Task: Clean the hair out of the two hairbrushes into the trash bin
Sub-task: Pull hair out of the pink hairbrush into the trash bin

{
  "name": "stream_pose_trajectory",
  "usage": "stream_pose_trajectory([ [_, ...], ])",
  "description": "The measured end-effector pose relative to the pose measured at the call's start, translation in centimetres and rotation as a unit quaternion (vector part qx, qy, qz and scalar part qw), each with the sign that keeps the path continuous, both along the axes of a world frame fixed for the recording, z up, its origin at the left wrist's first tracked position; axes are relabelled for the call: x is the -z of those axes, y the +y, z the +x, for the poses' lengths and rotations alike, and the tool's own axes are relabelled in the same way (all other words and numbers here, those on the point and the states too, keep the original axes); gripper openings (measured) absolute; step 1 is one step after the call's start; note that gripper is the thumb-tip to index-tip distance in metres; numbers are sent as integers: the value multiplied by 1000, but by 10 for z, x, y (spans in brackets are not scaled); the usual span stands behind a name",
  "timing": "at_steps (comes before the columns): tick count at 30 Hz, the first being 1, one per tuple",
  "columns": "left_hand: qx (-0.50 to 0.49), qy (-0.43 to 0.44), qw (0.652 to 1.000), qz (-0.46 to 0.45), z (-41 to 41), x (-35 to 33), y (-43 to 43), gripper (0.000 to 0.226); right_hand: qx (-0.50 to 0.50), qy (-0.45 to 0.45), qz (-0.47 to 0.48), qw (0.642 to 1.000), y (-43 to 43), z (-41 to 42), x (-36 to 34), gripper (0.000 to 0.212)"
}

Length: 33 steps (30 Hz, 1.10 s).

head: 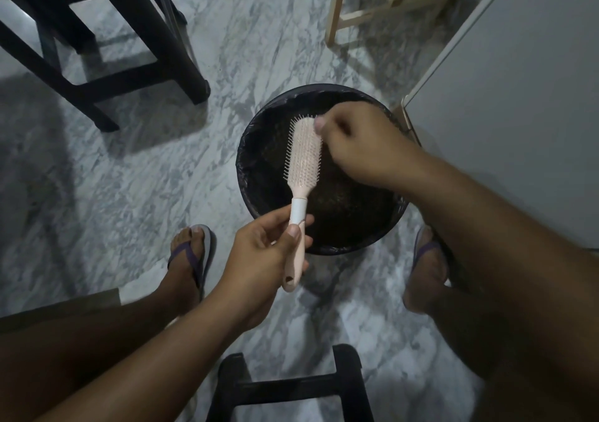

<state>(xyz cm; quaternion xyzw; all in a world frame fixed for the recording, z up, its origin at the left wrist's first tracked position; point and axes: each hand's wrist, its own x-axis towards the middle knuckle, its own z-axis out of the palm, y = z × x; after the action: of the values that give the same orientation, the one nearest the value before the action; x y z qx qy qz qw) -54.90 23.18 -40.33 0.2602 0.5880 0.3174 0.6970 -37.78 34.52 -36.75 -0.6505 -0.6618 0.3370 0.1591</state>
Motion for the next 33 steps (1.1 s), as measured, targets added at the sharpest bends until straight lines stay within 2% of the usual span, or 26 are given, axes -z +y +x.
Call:
stream_pose_trajectory([
  [2,5,3,1000,5,1,1,0,30,51,79,12,995,3,8,-8,30],
  [4,5,9,1000,14,2,2,1,28,2,20,54,998,2,12,-7,18],
  [6,5,9,1000,17,2,2,1,29,-49,-77,68,993,-4,9,-3,17],
  [8,22,27,999,35,2,3,-1,33,-52,-142,73,986,-5,6,0,18],
  [11,50,62,994,71,0,4,-3,36,-47,-175,79,980,-3,4,-7,18],
  [15,59,61,994,71,0,1,-3,37,-52,-215,97,970,-4,3,-4,17],
  [16,52,50,995,62,0,0,-2,37,-39,-188,88,977,-3,3,-2,16],
  [18,35,27,998,43,2,-2,1,35,24,-67,55,996,3,7,-2,16],
  [20,19,3,999,27,3,-5,5,32,89,51,49,994,8,13,-11,17],
  [22,15,-5,1000,25,5,-7,6,31,53,86,66,993,6,18,-19,14],
  [24,15,-5,999,28,5,-7,7,31,-52,18,69,996,-1,16,-21,24],
  [26,17,1,999,30,4,-7,8,32,-107,-70,71,989,-8,12,-14,36],
  [33,22,18,999,44,2,-10,10,32,-127,-142,149,970,-11,-1,-6,21],
])
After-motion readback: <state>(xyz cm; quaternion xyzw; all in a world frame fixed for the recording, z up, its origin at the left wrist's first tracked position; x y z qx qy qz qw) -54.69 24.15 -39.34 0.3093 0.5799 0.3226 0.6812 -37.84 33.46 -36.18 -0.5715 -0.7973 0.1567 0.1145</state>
